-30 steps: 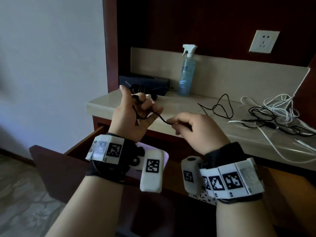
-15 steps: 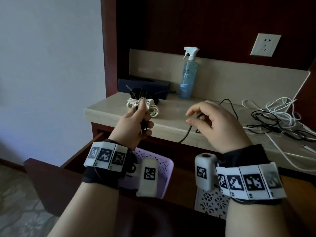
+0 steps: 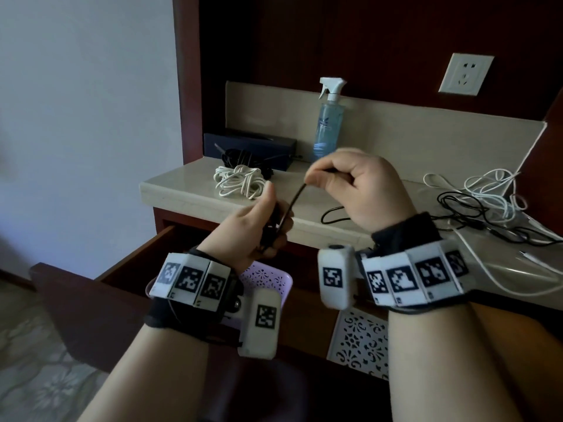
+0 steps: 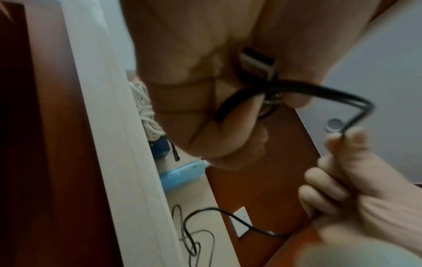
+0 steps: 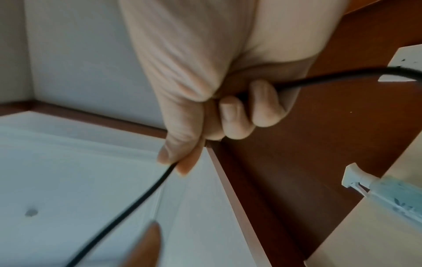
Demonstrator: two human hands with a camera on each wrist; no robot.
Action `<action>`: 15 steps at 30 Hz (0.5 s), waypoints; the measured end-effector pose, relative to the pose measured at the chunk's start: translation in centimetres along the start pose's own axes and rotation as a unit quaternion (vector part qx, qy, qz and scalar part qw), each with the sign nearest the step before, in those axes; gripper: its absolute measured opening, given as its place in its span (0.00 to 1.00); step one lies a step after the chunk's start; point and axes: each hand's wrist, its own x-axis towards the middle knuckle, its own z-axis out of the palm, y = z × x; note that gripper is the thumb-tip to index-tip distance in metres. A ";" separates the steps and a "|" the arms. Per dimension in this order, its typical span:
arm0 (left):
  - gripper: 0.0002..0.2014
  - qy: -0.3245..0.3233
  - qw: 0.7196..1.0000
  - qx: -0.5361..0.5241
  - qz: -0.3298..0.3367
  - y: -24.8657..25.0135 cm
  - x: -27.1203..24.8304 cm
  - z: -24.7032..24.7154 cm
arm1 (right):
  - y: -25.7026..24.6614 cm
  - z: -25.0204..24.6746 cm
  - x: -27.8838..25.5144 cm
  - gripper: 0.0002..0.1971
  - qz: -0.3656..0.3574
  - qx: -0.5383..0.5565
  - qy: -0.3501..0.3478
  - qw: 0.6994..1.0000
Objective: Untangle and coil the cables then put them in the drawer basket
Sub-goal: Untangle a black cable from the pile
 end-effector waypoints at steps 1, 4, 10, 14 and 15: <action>0.28 -0.036 0.999 -0.009 -0.009 -0.2 -0.1 0.4 | 0.1 0.2 0.5 0.03 0.010 0.001 0.005 1.000; 0.35 -0.111 0.992 -0.063 -0.022 -0.3 -0.2 1.4 | 0.7 0.4 1.4 0.06 0.045 0.000 0.010 0.999; 0.15 -0.185 0.979 -0.089 -0.008 -0.2 -0.8 1.1 | 1.5 0.6 0.9 0.04 0.086 0.013 0.043 0.995; 0.14 -0.141 0.980 -0.137 -0.005 0.3 -0.8 1.4 | 2.0 0.5 0.7 0.08 0.098 -0.042 0.048 0.993; 0.18 -0.123 0.980 -0.159 0.001 0.5 -0.7 1.3 | 2.3 0.3 0.5 0.08 0.102 -0.059 0.053 0.992</action>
